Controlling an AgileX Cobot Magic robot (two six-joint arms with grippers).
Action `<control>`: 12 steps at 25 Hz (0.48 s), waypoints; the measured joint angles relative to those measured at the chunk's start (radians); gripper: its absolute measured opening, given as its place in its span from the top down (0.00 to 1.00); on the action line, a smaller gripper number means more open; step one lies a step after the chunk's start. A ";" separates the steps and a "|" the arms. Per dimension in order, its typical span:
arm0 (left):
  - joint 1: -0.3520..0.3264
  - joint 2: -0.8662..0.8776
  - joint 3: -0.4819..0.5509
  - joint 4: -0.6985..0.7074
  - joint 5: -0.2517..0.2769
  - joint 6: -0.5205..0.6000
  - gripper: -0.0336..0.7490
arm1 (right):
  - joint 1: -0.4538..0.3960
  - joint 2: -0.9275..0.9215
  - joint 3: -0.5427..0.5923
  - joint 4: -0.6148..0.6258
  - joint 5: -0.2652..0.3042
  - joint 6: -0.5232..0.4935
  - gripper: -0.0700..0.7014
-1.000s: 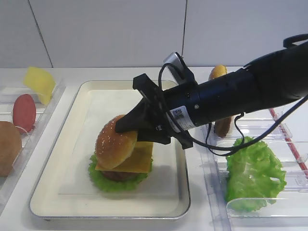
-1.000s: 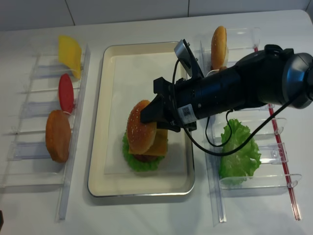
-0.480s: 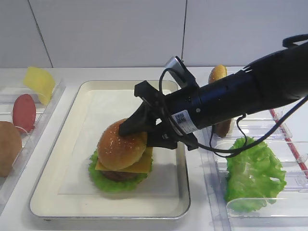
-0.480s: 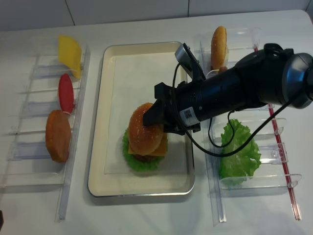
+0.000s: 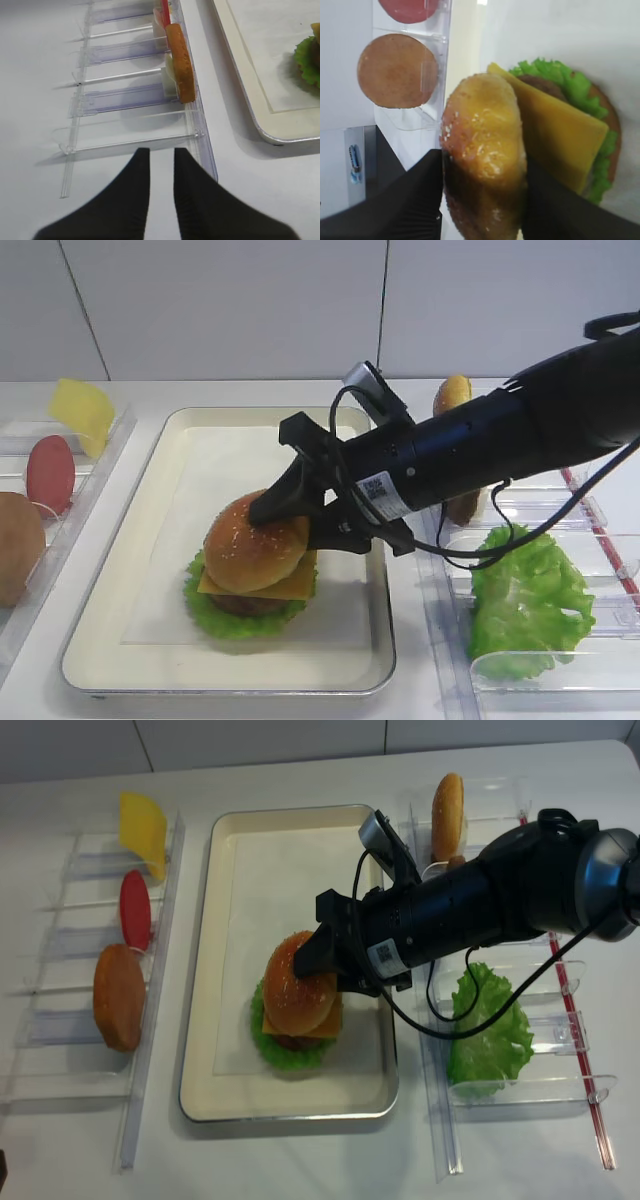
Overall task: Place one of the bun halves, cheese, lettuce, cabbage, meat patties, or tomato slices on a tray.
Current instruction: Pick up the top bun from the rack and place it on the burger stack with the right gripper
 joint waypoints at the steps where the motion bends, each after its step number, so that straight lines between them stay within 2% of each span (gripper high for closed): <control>1: 0.000 0.000 0.000 0.000 0.000 0.000 0.82 | 0.000 0.000 0.000 -0.008 -0.004 0.009 0.48; 7: 0.000 0.000 0.000 0.000 0.000 0.000 0.82 | 0.000 0.000 0.000 -0.039 -0.011 0.049 0.47; 12: 0.000 0.000 0.000 0.000 0.000 0.000 0.82 | 0.000 0.000 -0.044 -0.143 -0.011 0.128 0.41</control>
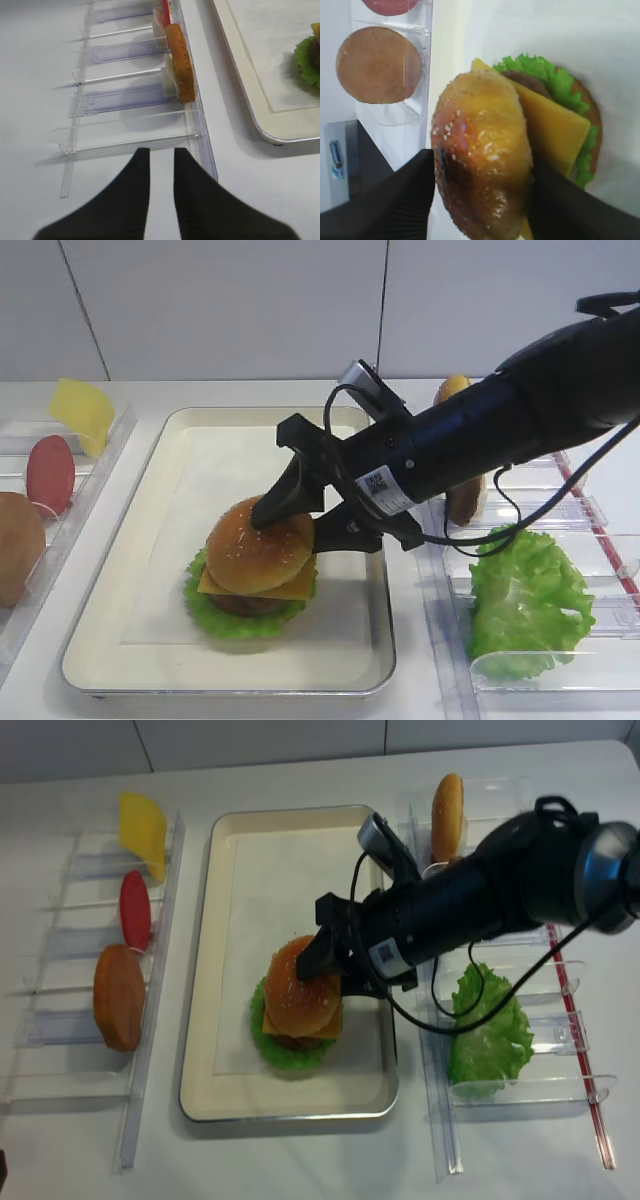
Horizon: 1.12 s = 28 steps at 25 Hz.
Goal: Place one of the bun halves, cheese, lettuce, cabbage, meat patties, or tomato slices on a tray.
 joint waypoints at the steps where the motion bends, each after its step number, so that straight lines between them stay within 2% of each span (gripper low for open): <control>1: 0.000 0.000 0.000 0.000 0.000 0.000 0.82 | 0.000 0.000 -0.009 -0.022 0.000 0.021 0.40; 12: 0.000 0.000 0.000 0.000 0.000 0.000 0.82 | 0.000 0.001 -0.115 -0.348 0.015 0.281 0.40; 28: 0.000 0.000 0.000 0.000 0.000 0.000 0.82 | 0.000 0.001 -0.117 -0.350 0.045 0.309 0.40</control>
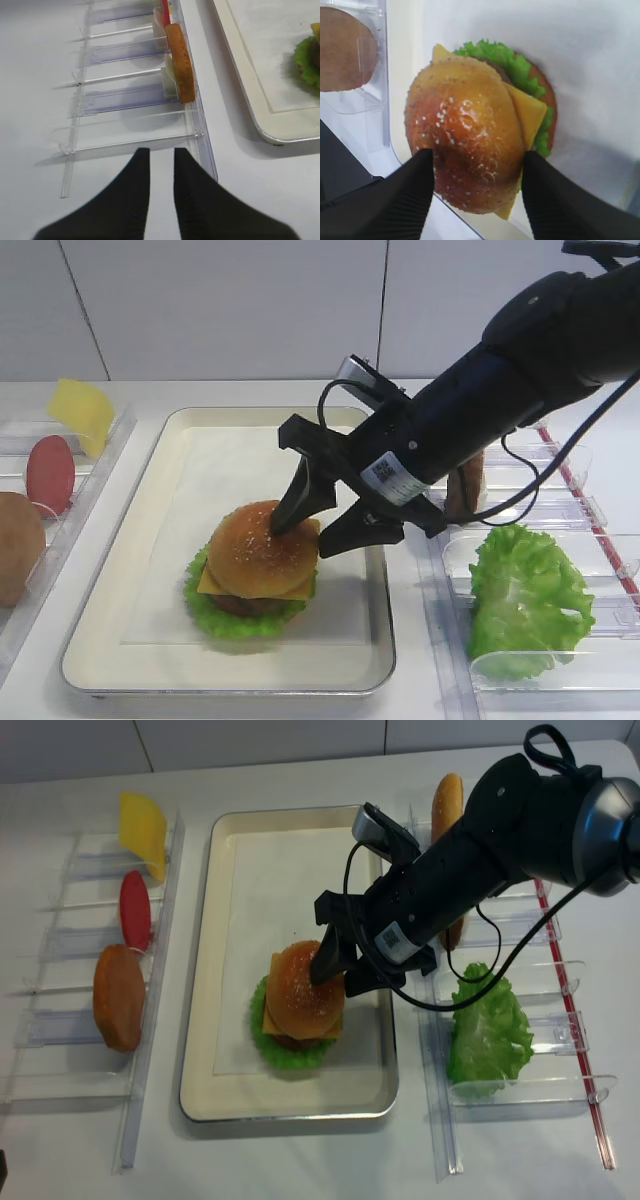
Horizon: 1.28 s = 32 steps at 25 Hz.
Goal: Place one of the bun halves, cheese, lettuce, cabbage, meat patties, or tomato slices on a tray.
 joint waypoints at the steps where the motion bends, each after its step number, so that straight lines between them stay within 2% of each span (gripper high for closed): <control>1: 0.000 0.000 0.000 0.000 0.000 0.000 0.82 | 0.000 0.000 0.000 0.005 0.002 0.000 0.40; 14: 0.000 0.000 0.000 0.000 0.000 0.000 0.82 | 0.000 0.000 -0.002 0.024 -0.002 0.022 0.40; 19: 0.000 0.000 0.000 0.000 0.000 0.000 0.82 | 0.000 0.000 -0.059 -0.093 0.029 0.098 0.40; 26: 0.000 0.000 0.000 0.000 0.000 0.000 0.82 | 0.000 0.000 -0.202 -0.291 0.130 0.241 0.40; 32: 0.000 0.000 0.000 0.000 0.000 0.000 0.82 | 0.000 0.001 -0.366 -0.562 0.311 0.408 0.40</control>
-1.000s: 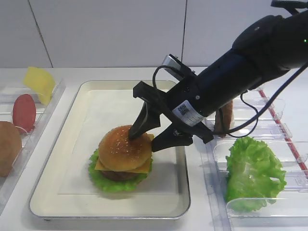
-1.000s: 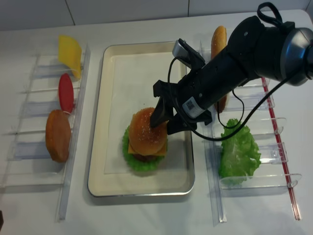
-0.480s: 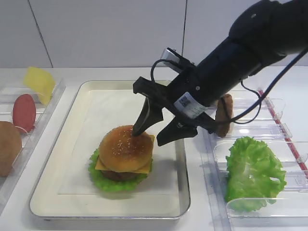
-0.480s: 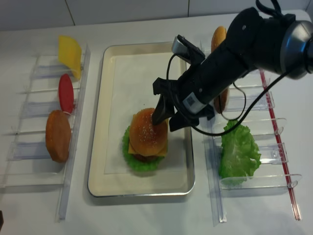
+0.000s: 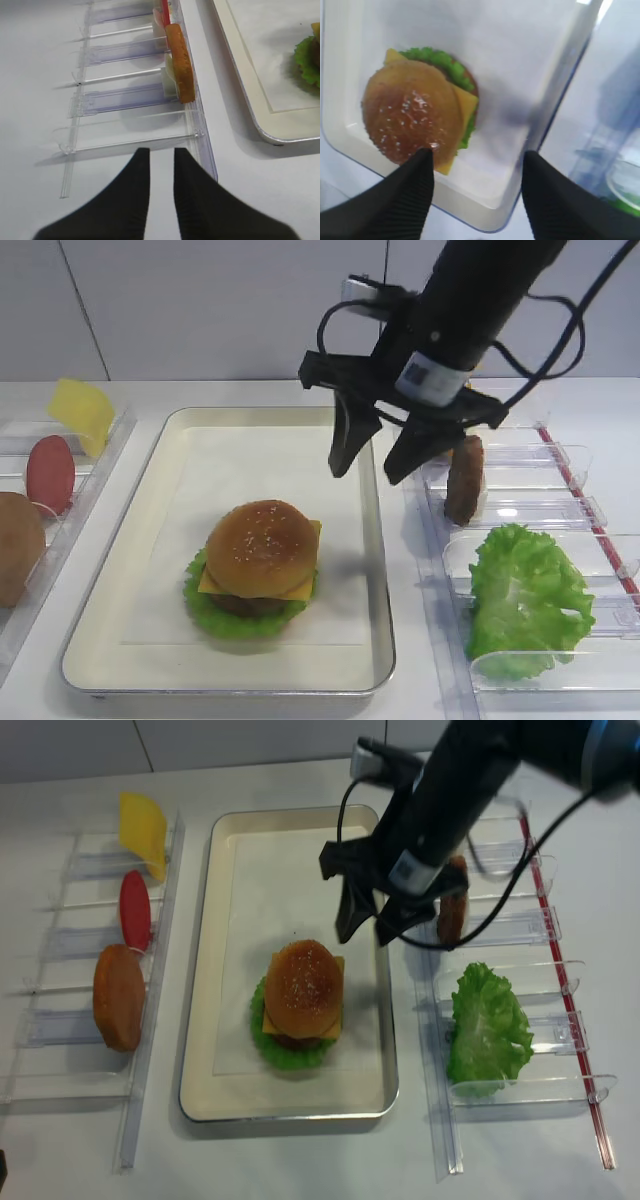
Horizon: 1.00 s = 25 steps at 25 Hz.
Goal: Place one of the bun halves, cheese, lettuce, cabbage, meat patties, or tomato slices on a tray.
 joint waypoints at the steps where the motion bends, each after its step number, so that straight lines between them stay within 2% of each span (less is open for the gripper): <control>1: 0.000 0.000 0.000 0.000 0.000 0.000 0.82 | 0.000 0.000 -0.031 -0.048 0.020 0.025 0.40; 6: 0.000 0.000 0.000 0.000 0.000 0.000 0.82 | 0.000 -0.012 -0.136 -0.216 0.046 0.092 0.40; 14: 0.000 0.000 0.000 0.000 0.000 0.000 0.82 | 0.000 -0.172 -0.134 -0.463 0.062 0.133 0.40; 20: 0.000 0.000 0.000 0.000 0.000 0.000 0.82 | 0.000 -0.421 0.010 -0.501 0.068 0.133 0.40; 25: 0.000 -0.002 0.000 0.000 0.000 0.000 0.82 | 0.000 -0.685 0.210 -0.507 0.076 0.133 0.40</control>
